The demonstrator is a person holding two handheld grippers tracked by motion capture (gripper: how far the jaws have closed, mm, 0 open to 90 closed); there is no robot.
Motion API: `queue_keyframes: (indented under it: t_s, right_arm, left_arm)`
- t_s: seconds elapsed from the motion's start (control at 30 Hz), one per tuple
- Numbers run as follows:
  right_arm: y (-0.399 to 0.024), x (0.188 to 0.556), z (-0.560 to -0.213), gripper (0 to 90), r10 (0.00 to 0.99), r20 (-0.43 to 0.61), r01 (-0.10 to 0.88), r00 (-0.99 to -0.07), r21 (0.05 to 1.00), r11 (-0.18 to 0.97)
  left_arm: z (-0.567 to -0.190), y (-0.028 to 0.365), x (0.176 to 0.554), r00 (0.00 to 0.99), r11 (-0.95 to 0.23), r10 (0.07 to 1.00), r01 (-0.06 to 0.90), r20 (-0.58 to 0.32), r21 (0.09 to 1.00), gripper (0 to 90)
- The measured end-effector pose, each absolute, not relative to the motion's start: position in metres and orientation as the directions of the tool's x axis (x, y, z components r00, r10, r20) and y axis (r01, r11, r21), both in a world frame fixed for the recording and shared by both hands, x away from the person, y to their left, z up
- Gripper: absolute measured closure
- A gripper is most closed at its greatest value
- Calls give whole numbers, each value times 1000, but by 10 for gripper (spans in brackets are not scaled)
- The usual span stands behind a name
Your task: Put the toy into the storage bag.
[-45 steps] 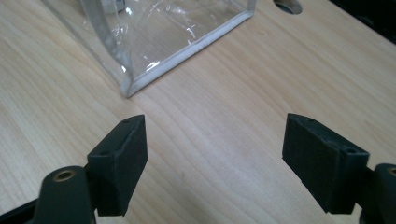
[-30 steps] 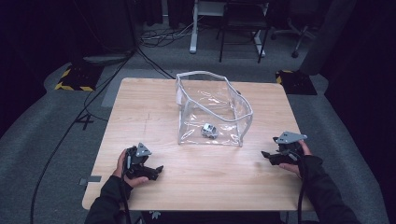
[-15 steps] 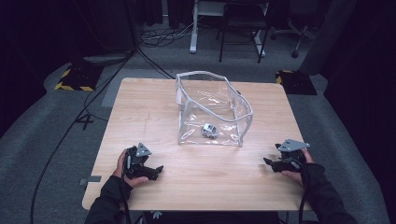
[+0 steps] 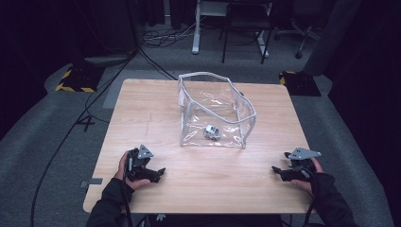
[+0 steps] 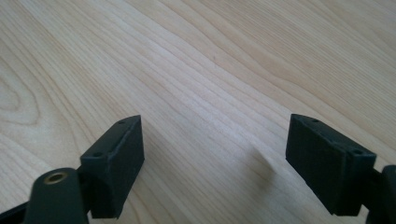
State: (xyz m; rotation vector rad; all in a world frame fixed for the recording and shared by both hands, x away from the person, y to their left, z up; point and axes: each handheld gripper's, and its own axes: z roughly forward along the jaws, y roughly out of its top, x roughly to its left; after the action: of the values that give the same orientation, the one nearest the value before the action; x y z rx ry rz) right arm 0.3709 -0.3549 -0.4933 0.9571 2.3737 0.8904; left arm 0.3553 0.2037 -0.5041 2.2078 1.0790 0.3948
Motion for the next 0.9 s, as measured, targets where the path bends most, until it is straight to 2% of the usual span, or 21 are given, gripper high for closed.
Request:
queue_keyframes:
  t_s: [0.6,0.9]
  right_arm:
    - [-386,349,-503,162,819,-10,546,-573,740,392]
    - [-389,345,-503,161,838,-9,559,-545,741,371]
  left_arm:
    - [-504,204,355,617,-457,787,596,-12,661,6]
    - [-504,204,355,615,-456,788,597,-11,660,6]
